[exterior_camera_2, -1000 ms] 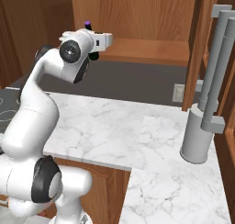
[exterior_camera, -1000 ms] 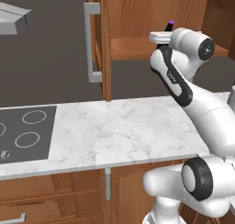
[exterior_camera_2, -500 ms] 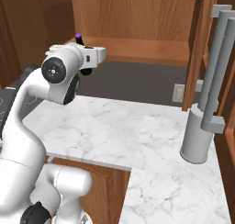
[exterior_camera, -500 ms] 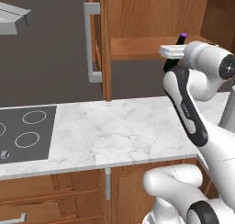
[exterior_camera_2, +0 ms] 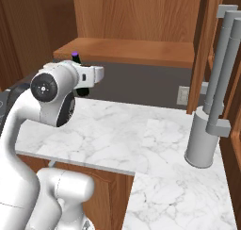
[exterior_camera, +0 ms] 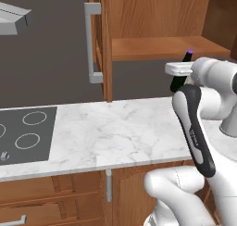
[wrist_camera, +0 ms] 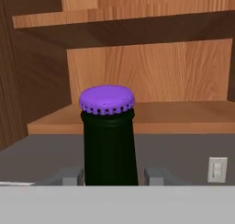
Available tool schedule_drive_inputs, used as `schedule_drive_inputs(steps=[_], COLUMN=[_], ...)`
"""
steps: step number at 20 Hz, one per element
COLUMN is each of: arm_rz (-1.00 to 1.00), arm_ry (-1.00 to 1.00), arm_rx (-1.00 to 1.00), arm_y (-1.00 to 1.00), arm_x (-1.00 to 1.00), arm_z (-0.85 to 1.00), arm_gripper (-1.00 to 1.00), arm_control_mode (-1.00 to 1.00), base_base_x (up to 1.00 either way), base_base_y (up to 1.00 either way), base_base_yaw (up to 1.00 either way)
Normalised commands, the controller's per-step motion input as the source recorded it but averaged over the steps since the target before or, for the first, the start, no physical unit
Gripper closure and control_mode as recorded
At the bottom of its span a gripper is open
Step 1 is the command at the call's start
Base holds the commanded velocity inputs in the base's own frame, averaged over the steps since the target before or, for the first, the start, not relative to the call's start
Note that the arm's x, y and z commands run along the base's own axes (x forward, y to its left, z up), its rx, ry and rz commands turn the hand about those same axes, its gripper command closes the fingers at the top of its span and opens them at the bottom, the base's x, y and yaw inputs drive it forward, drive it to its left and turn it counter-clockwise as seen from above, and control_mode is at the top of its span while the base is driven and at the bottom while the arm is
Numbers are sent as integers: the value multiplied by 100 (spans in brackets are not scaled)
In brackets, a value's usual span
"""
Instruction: Open the cabinet directly in front. Then move the beer and the cup to the dining counter with the jar on it.
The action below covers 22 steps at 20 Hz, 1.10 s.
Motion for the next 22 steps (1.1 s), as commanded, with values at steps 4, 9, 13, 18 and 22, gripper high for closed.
schedule_drive_inputs(steps=[4,9,13,18,22], arm_rz=[0,0,0,0,0], arm_ry=[0,0,0,2,0], arm_rx=[0,0,0,0,-3], arm_y=[0,0,0,0,2], arm_x=[-7,-1,-8,-12,-5], arm_z=[-38,-50,-35,-21,-1], arm_gripper=[100,100,100,100,100], arm_control_mode=[-100,-100,-100,-100,-100], base_base_x=[0,0,0,0,0], base_base_y=[0,0,0,0,0], base_base_yaw=[0,0,0,0,0])
